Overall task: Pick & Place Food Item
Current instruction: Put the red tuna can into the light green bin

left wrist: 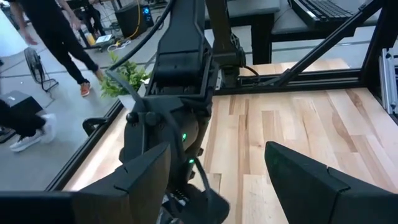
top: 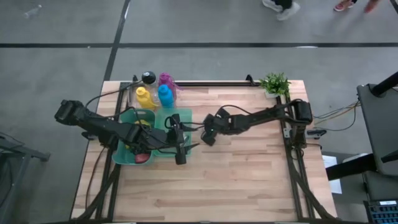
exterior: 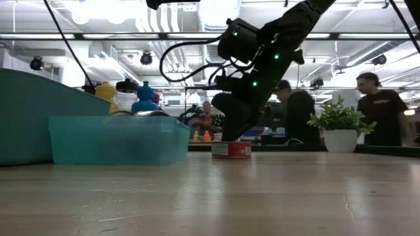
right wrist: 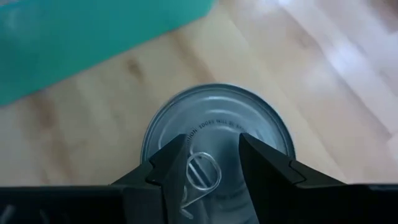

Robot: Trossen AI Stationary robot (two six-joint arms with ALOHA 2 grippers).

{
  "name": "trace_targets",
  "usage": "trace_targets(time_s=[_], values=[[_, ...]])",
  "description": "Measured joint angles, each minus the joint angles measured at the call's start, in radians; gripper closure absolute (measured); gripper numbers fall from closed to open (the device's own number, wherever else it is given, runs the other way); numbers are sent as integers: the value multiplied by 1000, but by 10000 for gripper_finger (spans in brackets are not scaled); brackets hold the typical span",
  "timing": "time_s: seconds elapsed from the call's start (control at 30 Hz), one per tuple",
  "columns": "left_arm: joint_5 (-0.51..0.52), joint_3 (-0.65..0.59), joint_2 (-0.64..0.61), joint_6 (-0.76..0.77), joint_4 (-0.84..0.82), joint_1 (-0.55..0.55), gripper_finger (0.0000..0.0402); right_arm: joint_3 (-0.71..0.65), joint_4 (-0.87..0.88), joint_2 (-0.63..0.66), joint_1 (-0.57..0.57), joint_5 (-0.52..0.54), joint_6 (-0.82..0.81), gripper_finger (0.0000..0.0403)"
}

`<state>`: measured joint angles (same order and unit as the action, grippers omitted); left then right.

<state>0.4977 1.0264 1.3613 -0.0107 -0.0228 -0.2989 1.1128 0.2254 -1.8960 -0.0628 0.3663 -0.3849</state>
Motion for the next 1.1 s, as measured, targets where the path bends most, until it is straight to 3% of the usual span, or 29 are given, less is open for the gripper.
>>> trace_targets(time_s=[0.2, 0.43, 0.73, 1.1], values=[[0, 0, 0, 11, -2, 0, 136, -38, -18, 18, 2, -35, -9, 256], [0, 0, 0, 11, -3, 0, 136, -52, -37, 27, 7, -259, 23, 256], [0, 0, 0, 11, -4, 0, 137, -41, -7, 71, 49, -211, 26, 256], [0, 0, 0, 12, -5, 0, 136, -81, 2, 284, 92, -178, 104, 256]])
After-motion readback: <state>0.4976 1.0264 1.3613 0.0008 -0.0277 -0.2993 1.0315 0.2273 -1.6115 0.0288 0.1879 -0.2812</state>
